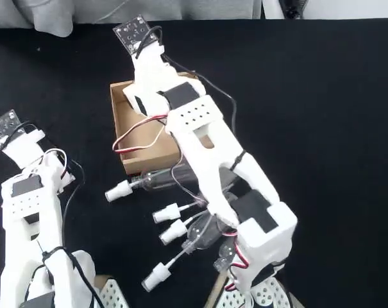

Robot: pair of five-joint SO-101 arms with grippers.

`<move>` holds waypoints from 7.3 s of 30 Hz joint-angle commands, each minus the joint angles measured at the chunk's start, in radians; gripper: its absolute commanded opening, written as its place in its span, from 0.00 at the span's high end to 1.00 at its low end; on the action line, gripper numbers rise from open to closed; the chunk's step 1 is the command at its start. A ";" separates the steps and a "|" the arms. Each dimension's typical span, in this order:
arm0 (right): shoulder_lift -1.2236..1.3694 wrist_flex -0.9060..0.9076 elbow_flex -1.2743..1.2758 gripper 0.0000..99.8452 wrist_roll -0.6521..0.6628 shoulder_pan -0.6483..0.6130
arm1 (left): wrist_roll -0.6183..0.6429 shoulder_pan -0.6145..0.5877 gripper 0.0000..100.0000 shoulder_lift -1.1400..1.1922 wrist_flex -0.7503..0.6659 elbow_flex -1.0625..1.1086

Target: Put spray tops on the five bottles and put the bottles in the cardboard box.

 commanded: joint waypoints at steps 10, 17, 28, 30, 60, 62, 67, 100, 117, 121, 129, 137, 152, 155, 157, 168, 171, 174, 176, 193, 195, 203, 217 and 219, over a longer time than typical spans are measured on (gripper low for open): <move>0.084 -0.109 -0.079 0.92 -0.006 -0.034 | 0.009 -0.008 0.97 -0.044 -0.017 -0.018; 0.125 -0.189 -0.076 0.92 -0.006 -0.035 | 0.009 -0.008 0.97 -0.044 -0.014 -0.024; 0.246 -0.311 -0.079 0.92 -0.008 -0.066 | 0.009 -0.004 0.97 -0.046 -0.012 -0.024; 0.254 -0.321 -0.079 0.92 -0.008 -0.066 | 0.009 -0.004 0.97 -0.046 -0.012 -0.024; 0.346 -0.422 -0.071 0.83 -0.006 -0.063 | 0.005 -0.007 0.97 -0.046 -0.011 -0.024; 0.346 -0.422 -0.070 0.83 -0.006 -0.063 | 0.005 -0.007 0.97 -0.046 -0.011 -0.024; 0.346 -0.420 -0.070 0.83 -0.003 -0.064 | 0.003 -0.008 0.97 -0.046 -0.011 -0.022; 0.282 -0.117 -0.134 0.60 -0.006 -0.080 | 0.002 -0.010 0.97 -0.046 -0.015 -0.019; 0.188 0.123 -0.133 0.60 -0.006 -0.078 | 0.003 -0.012 0.97 -0.046 -0.017 -0.019; 0.168 0.184 -0.133 0.60 -0.006 -0.078 | 0.002 -0.013 0.97 -0.046 -0.017 -0.018; 0.081 0.288 -0.124 0.60 -0.006 -0.074 | 0.005 -0.042 0.97 -0.046 -0.018 -0.019; -0.013 0.427 -0.127 0.60 -0.003 -0.071 | 0.002 -0.050 0.97 -0.046 -0.018 -0.015; -0.174 0.655 -0.122 0.60 0.003 -0.074 | 0.009 -0.113 0.97 -0.046 -0.018 -0.013; -0.197 0.697 -0.122 0.60 0.018 -0.074 | 0.009 -0.113 0.97 -0.046 -0.018 -0.013; -0.211 0.732 -0.122 0.60 0.068 -0.074 | 0.009 -0.111 0.97 -0.046 -0.018 -0.013; -0.300 0.908 -0.122 0.60 0.186 -0.071 | 0.009 -0.108 0.97 -0.046 -0.018 -0.013; -0.349 0.911 -0.061 0.60 0.229 -0.071 | 0.008 -0.107 0.97 -0.046 -0.018 -0.013; -0.420 0.910 0.059 0.60 0.296 -0.071 | 0.008 -0.107 0.97 -0.046 -0.018 -0.013; -0.464 0.910 0.137 0.60 0.319 -0.071 | 0.008 -0.107 0.97 -0.046 -0.018 -0.013; -0.733 0.905 0.515 0.60 0.756 0.091 | 0.002 -0.093 0.97 -0.038 -0.018 -0.013; -0.733 0.887 0.555 0.60 0.789 0.109 | 0.002 -0.085 0.97 -0.037 -0.018 -0.013; -0.739 0.827 0.684 0.60 0.931 0.115 | 0.002 -0.079 0.97 -0.035 -0.018 -0.013; -0.733 0.585 0.839 0.60 1.185 0.226 | 0.002 -0.077 0.97 -0.035 -0.018 -0.013; -0.733 0.554 0.862 0.60 1.200 0.239 | 0.002 -0.077 0.97 -0.035 -0.018 -0.013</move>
